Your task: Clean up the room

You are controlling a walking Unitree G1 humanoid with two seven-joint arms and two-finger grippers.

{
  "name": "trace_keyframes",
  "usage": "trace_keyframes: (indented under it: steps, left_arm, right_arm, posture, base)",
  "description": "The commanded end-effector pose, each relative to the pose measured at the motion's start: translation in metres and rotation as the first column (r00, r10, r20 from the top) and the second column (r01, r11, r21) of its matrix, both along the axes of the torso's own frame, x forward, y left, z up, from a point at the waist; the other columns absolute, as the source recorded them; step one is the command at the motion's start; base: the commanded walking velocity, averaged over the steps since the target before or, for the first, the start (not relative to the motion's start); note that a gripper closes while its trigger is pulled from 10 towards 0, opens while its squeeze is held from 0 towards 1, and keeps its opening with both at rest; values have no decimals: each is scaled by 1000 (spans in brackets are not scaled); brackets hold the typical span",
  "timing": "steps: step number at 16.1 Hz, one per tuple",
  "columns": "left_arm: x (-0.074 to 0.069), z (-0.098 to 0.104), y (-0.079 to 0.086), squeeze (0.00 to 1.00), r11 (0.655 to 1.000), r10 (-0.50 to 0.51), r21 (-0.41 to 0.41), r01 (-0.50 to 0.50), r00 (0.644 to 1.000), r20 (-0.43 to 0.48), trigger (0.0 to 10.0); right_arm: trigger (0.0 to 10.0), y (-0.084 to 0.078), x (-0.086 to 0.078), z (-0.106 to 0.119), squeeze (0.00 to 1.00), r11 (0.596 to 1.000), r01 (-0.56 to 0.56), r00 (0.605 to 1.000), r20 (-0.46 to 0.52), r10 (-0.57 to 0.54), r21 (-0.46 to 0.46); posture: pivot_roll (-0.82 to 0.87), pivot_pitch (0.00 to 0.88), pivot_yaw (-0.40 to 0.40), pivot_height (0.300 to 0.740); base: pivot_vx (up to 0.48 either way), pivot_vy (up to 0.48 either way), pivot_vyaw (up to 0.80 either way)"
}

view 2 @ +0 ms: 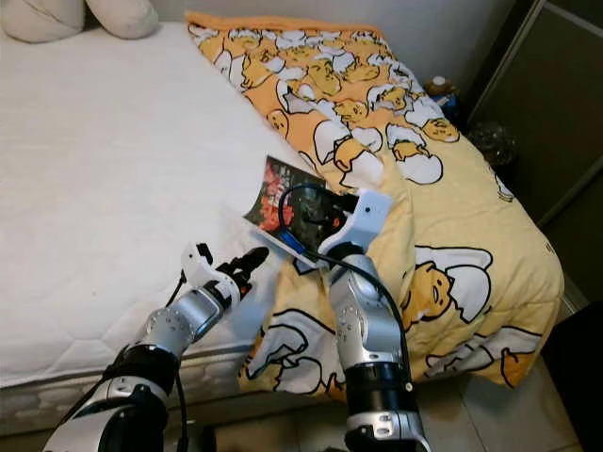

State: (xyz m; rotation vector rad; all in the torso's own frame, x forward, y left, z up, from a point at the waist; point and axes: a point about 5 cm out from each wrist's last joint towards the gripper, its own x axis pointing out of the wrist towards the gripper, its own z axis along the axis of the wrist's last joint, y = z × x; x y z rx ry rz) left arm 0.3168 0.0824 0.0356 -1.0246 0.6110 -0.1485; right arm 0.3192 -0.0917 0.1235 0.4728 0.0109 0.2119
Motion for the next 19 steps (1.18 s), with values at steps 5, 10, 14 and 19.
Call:
trace_keyframes:
  steps: [5, 10, 14, 19]
  left_arm:
    - [22, 43, -49, 0, 993, -99, -51, 106, 988, 115, 10000]
    - [27, 48, -43, 0, 995, -84, -46, 91, 987, 137, 10000]
    - [22, 44, -57, 0, 991, -114, -59, 121, 987, 109, 10000]
    - [21, 46, -68, 0, 988, -117, -93, 127, 988, 103, 10000]
  right_arm:
    - [0, 19, -11, -2, 0, 996, -54, 998, -30, 56, 74]
    - [0, 14, -12, -7, 0, 996, -43, 997, -53, 47, 75]
    - [0, 26, -13, 4, 0, 986, -72, 996, -44, 79, 149]
    - [0, 29, -15, -3, 0, 978, -95, 989, -94, 114, 187]
  posture:
    - [-11, 0, -56, 740]
    - [-8, 0, -50, 740]
    - [-11, 0, -48, 740]
    - [-12, 0, -45, 740]
  base:
    - [0, 0, 0]
    - [0, 0, 0]
    - [0, 0, 0]
    - [0, 0, 0]
